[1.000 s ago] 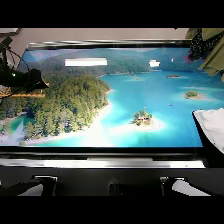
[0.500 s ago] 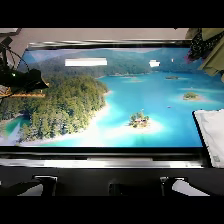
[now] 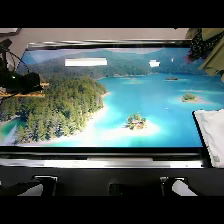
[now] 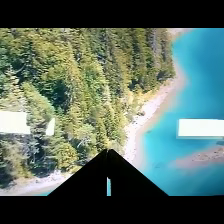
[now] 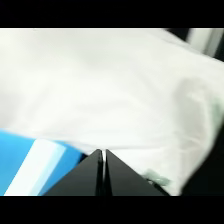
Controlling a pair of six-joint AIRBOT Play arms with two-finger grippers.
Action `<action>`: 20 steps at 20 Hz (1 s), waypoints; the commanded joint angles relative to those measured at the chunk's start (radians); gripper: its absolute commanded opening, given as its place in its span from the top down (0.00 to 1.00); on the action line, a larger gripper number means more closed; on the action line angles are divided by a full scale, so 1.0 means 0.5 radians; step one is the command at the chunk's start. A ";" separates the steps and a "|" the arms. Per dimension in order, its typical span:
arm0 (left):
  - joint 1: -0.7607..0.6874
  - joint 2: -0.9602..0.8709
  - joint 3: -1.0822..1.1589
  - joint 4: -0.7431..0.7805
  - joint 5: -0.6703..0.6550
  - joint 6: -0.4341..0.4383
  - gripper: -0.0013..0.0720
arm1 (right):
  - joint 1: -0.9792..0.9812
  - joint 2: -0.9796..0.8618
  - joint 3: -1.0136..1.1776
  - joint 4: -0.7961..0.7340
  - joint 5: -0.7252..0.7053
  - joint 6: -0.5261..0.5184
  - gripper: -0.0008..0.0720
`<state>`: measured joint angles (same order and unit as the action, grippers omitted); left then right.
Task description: Fold the clothes and pants, and hang the long-sleeved shirts on hangers.
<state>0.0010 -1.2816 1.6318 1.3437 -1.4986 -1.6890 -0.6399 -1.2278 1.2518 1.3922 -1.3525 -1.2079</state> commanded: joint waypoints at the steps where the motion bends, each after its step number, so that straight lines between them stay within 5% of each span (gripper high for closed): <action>1: -0.008 0.066 -0.263 0.158 0.091 0.059 0.96 | 0.396 0.097 0.012 0.618 0.200 -0.391 0.92; 4: -0.063 0.301 -0.819 0.159 0.340 0.104 0.96 | 0.967 0.129 0.011 0.609 0.090 -0.482 0.93; 8: -0.080 0.430 -1.117 0.156 0.333 0.193 0.96 | 1.528 0.135 0.011 0.413 0.011 -0.508 0.93; 20: -0.079 0.428 -1.117 0.157 0.314 0.071 0.96 | 1.646 0.135 0.011 0.436 0.089 -0.541 0.93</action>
<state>-0.0387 -1.0687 1.0756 1.4223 -1.3418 -1.6493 0.1783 -1.1610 1.2564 1.6077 -1.3113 -1.4757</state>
